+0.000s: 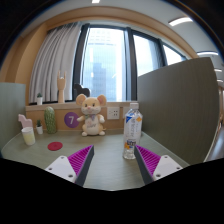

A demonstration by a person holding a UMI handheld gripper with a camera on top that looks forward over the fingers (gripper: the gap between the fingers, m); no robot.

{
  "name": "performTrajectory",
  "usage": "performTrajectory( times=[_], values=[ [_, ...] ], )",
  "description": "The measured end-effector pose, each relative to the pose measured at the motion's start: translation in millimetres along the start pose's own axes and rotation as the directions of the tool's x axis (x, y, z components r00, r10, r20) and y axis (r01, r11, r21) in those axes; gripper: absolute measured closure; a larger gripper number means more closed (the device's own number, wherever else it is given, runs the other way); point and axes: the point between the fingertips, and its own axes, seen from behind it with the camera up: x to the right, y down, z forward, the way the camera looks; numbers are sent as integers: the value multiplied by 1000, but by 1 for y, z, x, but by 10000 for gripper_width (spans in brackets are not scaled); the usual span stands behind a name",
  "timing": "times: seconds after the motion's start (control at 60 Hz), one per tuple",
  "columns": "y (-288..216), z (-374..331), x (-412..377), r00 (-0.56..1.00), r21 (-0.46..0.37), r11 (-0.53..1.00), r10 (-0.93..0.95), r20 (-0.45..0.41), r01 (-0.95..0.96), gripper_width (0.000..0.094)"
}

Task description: Pour water

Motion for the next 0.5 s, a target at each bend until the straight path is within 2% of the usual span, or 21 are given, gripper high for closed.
performTrajectory(
  times=[0.2,0.383,0.433,0.5],
  values=[
    [-10,66,57,999,19,1000,-24,-49,25,110],
    [-25,121,78,1000,18,1000,3,-21,-3,124],
    [-27,132,78,1000,26,999,24,-17,-23,161],
    [-32,145,75,999,33,998,52,12,-52,277]
  ],
)
